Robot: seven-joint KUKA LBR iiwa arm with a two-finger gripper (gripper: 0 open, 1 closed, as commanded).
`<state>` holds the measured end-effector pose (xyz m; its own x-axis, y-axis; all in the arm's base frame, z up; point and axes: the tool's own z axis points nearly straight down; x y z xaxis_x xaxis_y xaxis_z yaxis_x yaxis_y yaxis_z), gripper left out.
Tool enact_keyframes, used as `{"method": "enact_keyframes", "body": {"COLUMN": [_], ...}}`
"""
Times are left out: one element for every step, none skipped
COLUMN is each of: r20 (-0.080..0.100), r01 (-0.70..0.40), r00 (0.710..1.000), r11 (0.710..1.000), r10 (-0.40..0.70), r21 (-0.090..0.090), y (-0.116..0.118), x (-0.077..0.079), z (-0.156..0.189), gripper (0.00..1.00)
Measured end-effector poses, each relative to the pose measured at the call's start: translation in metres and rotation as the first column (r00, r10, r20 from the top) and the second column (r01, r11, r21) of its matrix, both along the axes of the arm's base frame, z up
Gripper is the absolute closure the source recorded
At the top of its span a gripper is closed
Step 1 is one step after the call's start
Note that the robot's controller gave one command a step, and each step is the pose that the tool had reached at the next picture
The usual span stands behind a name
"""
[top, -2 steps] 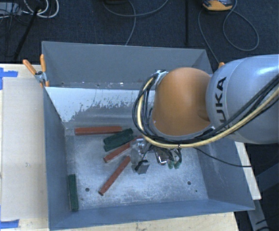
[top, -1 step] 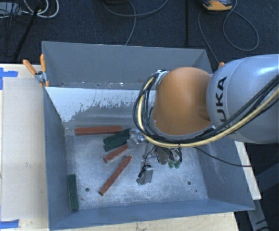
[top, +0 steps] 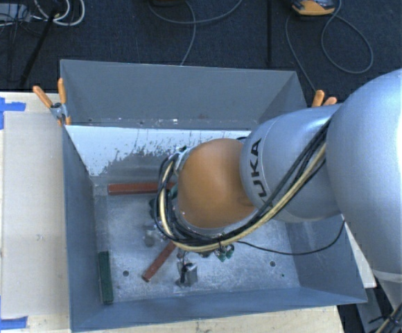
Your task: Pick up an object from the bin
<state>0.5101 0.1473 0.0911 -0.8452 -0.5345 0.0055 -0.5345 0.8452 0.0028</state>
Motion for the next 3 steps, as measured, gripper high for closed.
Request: {"method": "enact_keyframes", "body": {"r20": [0.003, 0.003, 0.003], "r01": [0.004, 0.006, 0.006], "r00": [1.0, 1.0, 1.0], "r11": [1.0, 1.0, 1.0], "r10": [-0.004, -0.006, -0.006], "r21": [0.001, 0.001, 0.001], "y": [-0.0007, -0.0009, -0.0009], "x": [0.001, 0.0012, 0.0012], "z": [0.0015, 0.0015, 0.0015], "gripper": [1.0, 0.0, 1.0]}}
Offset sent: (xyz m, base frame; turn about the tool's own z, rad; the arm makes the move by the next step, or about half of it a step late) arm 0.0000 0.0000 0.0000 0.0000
